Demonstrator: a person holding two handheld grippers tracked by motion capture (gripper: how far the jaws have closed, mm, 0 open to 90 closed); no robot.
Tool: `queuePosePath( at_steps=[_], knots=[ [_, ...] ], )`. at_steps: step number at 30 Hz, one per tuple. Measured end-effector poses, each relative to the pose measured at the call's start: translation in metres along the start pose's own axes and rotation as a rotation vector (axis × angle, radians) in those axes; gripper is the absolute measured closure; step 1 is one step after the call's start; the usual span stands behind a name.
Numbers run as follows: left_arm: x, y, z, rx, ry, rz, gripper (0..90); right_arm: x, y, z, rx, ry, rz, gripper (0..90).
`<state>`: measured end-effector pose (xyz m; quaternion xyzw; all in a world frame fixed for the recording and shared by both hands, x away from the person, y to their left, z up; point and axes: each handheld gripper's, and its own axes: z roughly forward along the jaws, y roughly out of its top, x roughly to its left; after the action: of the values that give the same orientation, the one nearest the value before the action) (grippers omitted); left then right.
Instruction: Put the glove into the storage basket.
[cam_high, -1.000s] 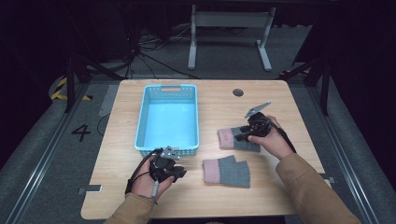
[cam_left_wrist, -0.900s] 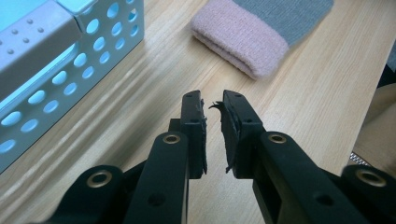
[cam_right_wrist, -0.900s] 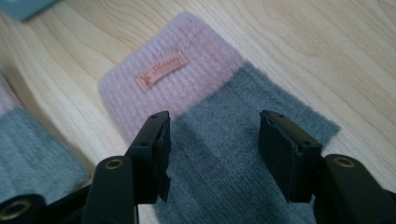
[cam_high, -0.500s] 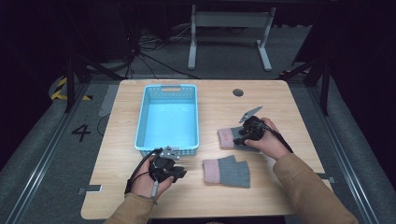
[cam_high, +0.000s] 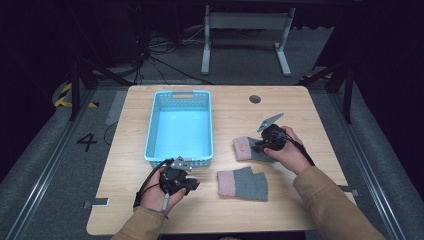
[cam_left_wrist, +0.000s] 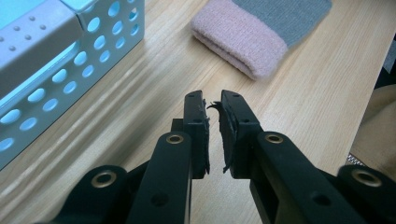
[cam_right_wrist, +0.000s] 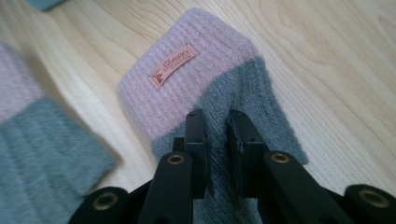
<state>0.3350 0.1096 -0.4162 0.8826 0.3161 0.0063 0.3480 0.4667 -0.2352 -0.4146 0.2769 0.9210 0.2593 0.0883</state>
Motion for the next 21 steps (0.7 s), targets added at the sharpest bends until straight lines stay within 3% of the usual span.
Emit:
queuePosePath(
  at_steps=[12,21],
  knots=[
    [-0.003,0.004,0.001,-0.005,-0.004,0.012,81.3,0.048,-0.004,-0.034,-0.086,0.080,-0.030,79.2],
    [-0.002,0.006,0.002,-0.002,-0.008,0.019,81.4,0.077,-0.015,-0.034,-0.103,0.121,-0.002,79.2]
  ],
)
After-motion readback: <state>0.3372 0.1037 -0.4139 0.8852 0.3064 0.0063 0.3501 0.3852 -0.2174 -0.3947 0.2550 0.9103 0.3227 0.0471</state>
